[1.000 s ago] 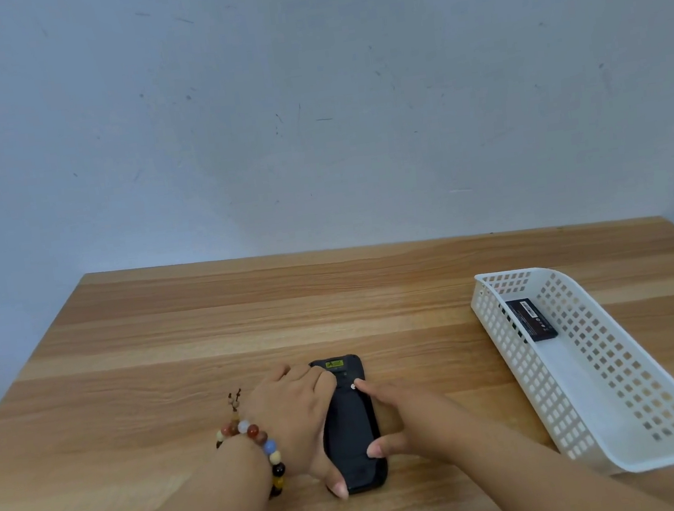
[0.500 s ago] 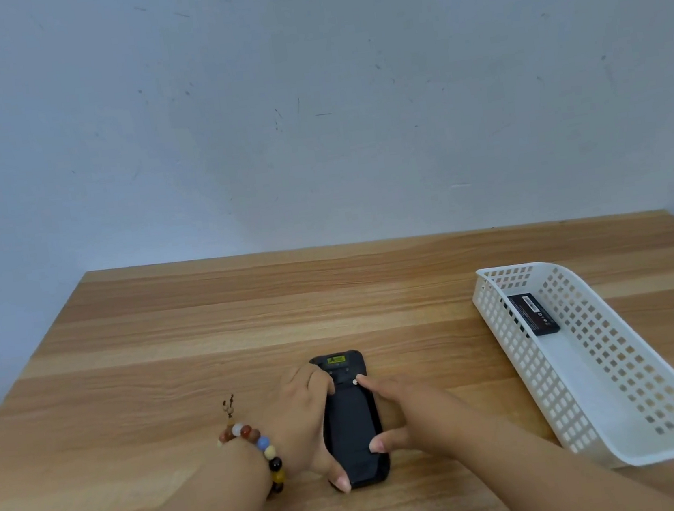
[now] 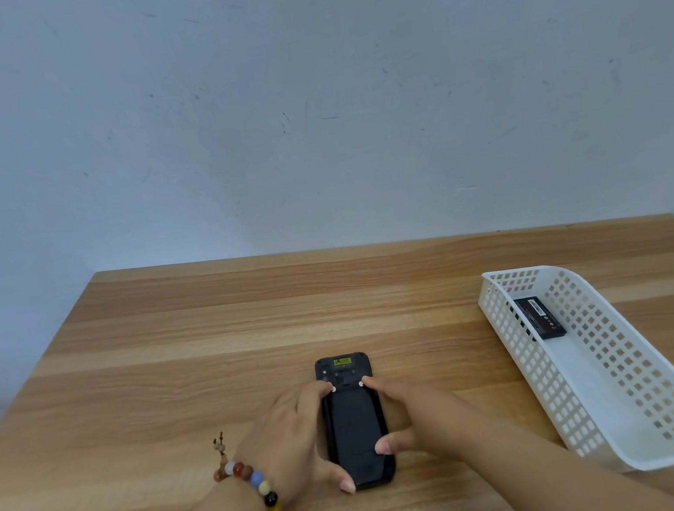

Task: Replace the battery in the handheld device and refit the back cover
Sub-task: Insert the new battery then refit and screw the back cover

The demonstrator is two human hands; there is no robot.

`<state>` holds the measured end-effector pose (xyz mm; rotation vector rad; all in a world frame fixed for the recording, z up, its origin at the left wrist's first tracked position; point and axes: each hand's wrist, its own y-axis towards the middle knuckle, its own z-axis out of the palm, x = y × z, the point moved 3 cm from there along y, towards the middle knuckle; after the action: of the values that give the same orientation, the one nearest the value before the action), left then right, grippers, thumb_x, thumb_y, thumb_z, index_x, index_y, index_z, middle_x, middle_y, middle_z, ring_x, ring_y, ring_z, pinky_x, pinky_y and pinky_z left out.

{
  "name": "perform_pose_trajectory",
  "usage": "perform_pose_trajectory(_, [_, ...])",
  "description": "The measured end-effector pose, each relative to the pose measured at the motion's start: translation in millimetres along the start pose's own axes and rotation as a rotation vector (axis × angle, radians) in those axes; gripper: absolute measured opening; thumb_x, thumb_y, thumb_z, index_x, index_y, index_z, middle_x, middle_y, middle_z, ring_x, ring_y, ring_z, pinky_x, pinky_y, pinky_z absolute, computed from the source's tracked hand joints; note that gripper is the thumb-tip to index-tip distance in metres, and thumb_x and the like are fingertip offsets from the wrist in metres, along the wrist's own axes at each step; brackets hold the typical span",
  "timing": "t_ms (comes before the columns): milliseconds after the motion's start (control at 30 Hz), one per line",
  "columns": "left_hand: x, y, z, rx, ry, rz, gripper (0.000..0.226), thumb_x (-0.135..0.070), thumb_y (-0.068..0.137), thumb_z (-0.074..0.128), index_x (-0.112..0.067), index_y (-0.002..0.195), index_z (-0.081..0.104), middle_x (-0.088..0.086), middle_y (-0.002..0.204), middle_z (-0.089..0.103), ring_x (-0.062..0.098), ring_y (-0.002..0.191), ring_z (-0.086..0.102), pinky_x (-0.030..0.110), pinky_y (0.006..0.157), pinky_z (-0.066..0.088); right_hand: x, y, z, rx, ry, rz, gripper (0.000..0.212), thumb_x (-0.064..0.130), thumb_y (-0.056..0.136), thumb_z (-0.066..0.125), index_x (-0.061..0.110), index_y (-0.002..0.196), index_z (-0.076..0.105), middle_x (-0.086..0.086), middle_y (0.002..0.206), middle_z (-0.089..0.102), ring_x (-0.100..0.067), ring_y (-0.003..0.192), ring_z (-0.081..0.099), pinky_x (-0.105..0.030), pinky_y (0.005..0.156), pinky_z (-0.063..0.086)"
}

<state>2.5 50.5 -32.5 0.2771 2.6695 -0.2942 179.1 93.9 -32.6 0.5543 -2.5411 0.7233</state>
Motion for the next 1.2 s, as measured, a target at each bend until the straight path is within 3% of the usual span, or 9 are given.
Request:
perform_pose_trajectory(367, [-1,1,0,0.010,0.048,-0.010,0.106,-0.058,0.055,0.074,-0.022,0.137,0.018,0.001,0.143,0.032,0.016,0.130,0.028,0.025,0.105,0.025,4,-3,-2,-0.011,0.030,0.030,0.087,0.037,0.074,0.075,0.040,0.144,0.024,0.008,0.151,0.033,-0.013,0.137,0.033,-0.029,0.107,0.031])
perform_pose_trajectory(500, [3,-2,5,0.033,0.029,-0.019,0.111,-0.059,0.057,0.072,-0.024,0.141,0.009,0.000,0.151,0.018,0.017,0.136,0.017,0.027,0.110,0.015,3,-6,-2,0.008,0.040,0.023,0.088,0.039,0.074,0.074,0.039,0.145,0.021,0.008,0.153,0.030,-0.012,0.139,0.030,-0.029,0.110,0.028])
perform_pose_trajectory(600, [11,-4,13,0.079,-0.069,-0.047,0.120,-0.067,0.051,0.067,-0.028,0.142,-0.001,-0.006,0.152,0.015,0.019,0.138,0.014,0.032,0.113,0.015,3,-8,-4,0.068,-0.008,0.009,0.096,0.037,0.072,0.076,0.039,0.146,0.015,0.007,0.154,0.027,-0.013,0.140,0.026,-0.030,0.113,0.026])
perform_pose_trajectory(700, [16,-5,18,0.132,-0.119,-0.054,0.120,-0.061,0.059,0.069,-0.030,0.142,-0.012,-0.010,0.152,0.007,0.021,0.139,0.011,0.034,0.114,0.011,3,-7,-6,0.086,-0.043,0.012,0.099,0.035,0.072,0.077,0.039,0.147,0.013,0.005,0.154,0.027,-0.015,0.141,0.027,-0.032,0.114,0.027])
perform_pose_trajectory(900, [22,-4,24,0.145,-0.163,-0.120,0.122,-0.060,0.059,0.071,-0.042,0.134,-0.025,0.000,0.153,0.009,0.032,0.138,0.002,0.044,0.113,0.016,0,-5,-2,0.071,-0.057,0.018,0.101,0.037,0.070,0.078,0.041,0.146,0.012,0.004,0.154,0.028,-0.017,0.140,0.028,-0.035,0.114,0.028])
perform_pose_trajectory(1200, [25,-2,27,0.130,-0.221,-0.119,0.125,-0.059,0.057,0.072,-0.042,0.133,-0.024,-0.006,0.153,0.003,0.030,0.138,-0.002,0.043,0.114,0.013,2,-10,-1,0.086,-0.157,-0.022,0.107,0.041,0.071,0.077,0.038,0.148,0.003,0.004,0.157,0.020,-0.016,0.142,0.022,-0.032,0.113,0.024])
